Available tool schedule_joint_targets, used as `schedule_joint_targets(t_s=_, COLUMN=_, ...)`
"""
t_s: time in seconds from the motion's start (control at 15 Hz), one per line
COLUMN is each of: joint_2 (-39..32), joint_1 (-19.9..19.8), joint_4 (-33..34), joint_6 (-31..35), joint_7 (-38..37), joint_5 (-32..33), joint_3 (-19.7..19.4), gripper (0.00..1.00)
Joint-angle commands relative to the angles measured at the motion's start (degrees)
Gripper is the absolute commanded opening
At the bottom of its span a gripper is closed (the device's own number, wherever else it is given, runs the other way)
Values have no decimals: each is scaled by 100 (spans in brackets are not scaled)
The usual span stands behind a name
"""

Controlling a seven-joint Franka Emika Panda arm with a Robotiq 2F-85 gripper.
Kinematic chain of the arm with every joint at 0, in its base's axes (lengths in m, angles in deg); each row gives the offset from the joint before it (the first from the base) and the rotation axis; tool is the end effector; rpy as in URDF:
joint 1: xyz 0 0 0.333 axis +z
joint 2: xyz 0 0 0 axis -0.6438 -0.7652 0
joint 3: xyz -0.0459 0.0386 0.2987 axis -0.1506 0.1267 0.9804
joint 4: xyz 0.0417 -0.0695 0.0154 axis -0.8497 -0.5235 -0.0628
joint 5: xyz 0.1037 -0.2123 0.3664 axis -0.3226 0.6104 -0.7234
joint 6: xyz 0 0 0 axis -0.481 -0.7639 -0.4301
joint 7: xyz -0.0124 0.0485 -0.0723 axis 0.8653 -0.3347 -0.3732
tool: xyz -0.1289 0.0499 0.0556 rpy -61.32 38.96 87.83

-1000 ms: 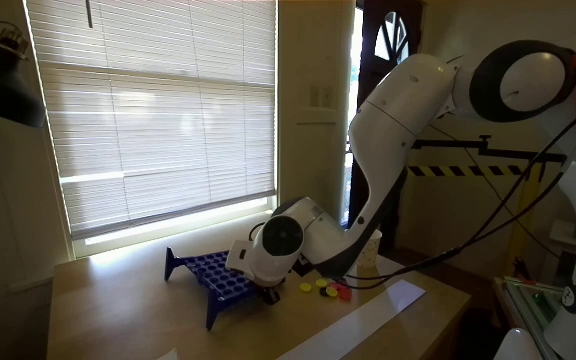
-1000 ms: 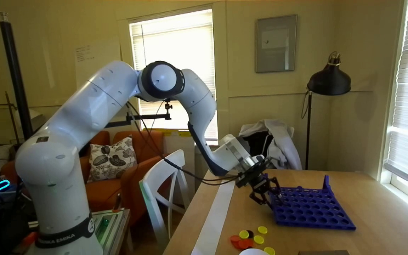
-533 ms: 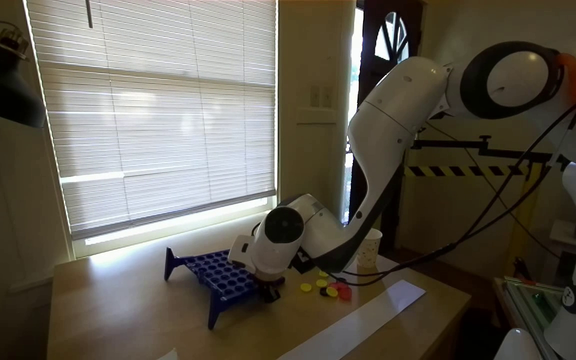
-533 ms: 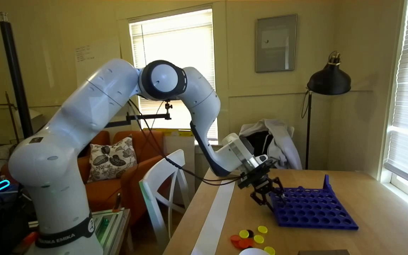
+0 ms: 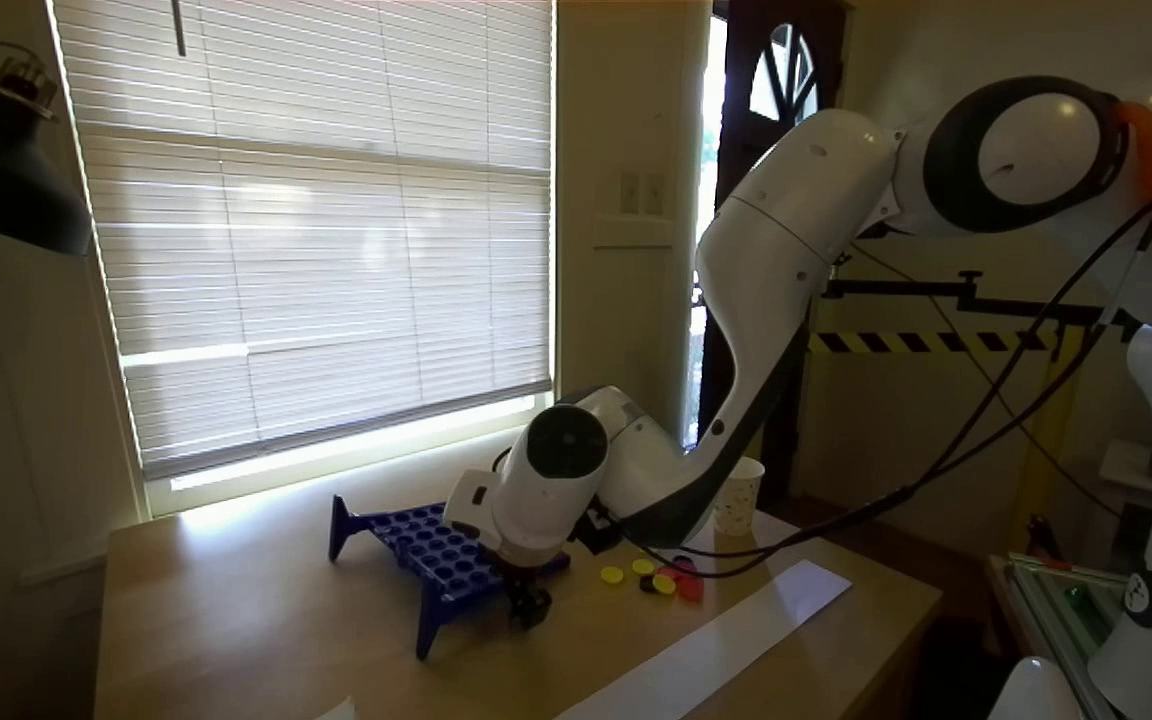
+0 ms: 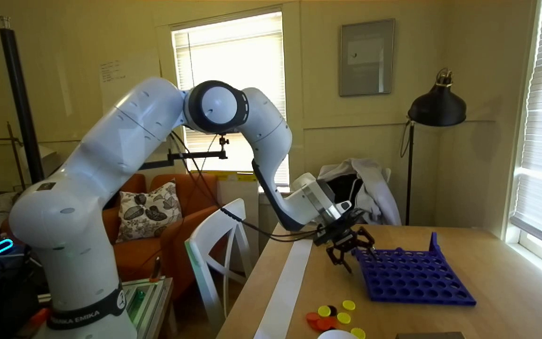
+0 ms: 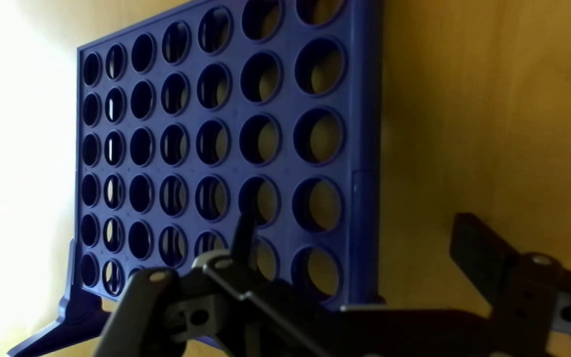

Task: Pick up the blue object and put it upright on the table

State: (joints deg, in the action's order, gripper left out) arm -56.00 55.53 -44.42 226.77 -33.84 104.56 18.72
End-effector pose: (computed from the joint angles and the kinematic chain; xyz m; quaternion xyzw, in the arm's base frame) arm 0.6720 0.1859 0.0583 0.8061 0.4941 0.1221 0.3020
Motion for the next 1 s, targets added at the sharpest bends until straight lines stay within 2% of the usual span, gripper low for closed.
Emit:
schedule_joint_targets(t_s=0.0, joint_2=-232, joint_1=-6, joint_4=302, joint_6=87, joint_7=45, joint_5=339, joint_3=-36, gripper=100)
schedule_joint_targets(t_s=0.53, joint_2=-585, joint_1=-8, joint_4=665, joint_6=82, joint_7=-183, joint_5=1188, joint_3=-59, gripper=100)
schedule_joint_targets(t_s=0.6, joint_2=-363, joint_1=-97, joint_4=389, joint_6=-69, joint_7=-9, joint_5=943, joint_3=68, gripper=100)
schedule_joint_targets(t_s=0.87, joint_2=-425, joint_1=-96, joint_4=482, joint_6=-69, joint_7=-10, joint_5=1001, joint_3=68, gripper=100)
schedule_joint_targets(t_s=0.93, joint_2=-412, joint_1=136, joint_4=536, joint_6=-316, joint_7=-350, joint_5=1361, joint_3=-140, gripper=100)
